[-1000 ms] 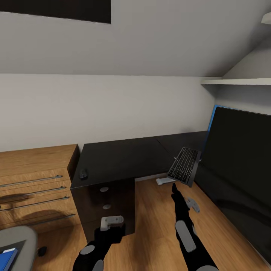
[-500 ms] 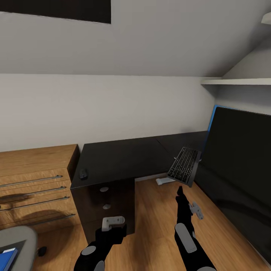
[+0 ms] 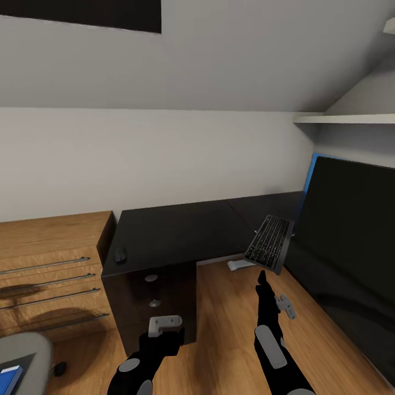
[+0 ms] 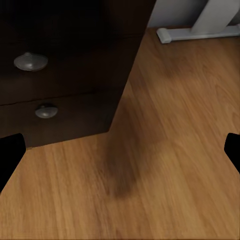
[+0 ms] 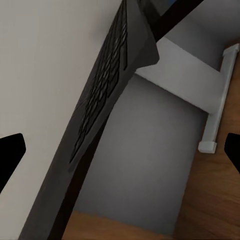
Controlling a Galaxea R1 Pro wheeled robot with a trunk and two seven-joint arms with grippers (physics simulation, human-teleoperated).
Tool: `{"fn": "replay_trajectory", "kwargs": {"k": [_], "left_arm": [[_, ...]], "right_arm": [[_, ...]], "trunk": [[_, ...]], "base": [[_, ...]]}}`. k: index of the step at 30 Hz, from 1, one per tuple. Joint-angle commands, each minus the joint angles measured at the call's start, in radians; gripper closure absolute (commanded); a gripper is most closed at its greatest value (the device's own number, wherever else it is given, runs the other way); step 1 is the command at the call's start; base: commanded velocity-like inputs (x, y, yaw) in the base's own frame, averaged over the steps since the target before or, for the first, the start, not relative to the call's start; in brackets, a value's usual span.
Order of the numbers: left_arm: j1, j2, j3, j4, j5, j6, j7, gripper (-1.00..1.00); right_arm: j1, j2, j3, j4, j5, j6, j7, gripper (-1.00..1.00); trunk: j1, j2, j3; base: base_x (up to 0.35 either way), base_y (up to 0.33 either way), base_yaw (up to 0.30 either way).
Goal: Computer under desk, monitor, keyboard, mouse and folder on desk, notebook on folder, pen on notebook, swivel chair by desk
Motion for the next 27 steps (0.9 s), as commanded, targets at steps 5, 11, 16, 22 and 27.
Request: {"fn": "replay_trajectory", "kwargs": {"k": [5,11,16,22,27], "left_arm": [[-0.001,0.000,-0.002,-0.001,0.010,0.002,0.010,-1.00],[-0.001,0.000,-0.005,-0.001,0.010,0.002,0.009,-1.00],[-0.001,0.000,-0.007,0.005,0.009,0.002,0.009,-1.00],[-0.001,0.000,-0.009,0.011,0.008,0.002,0.010,-1.00],[-0.001,0.000,-0.009,0.011,0.008,0.002,0.010,-1.00]], "right_arm": [[-0.001,0.001,-0.004,0.001,-0.011,-0.001,0.009,-1.00],[-0.001,0.001,-0.005,0.001,-0.011,0.001,0.008,-1.00],[-0.001,0.001,-0.006,0.001,-0.011,0.001,0.008,-1.00],[-0.001,0.001,-0.010,0.001,-0.011,0.002,0.007,-1.00],[-0.001,0.001,-0.011,0.001,-0.010,0.002,0.006,-1.00]], "trunk": [[0.000,0.000,-0.001],[0.000,0.000,-0.001],[0.000,0.000,-0.001],[0.000,0.000,-0.001],[0.000,0.000,-0.001]], "base": [[0.181,0.000,0.000],[0.118,0.011,0.000],[0.065,0.006,0.000],[0.112,0.001,0.000],[0.032,0.000,0.000]]}}
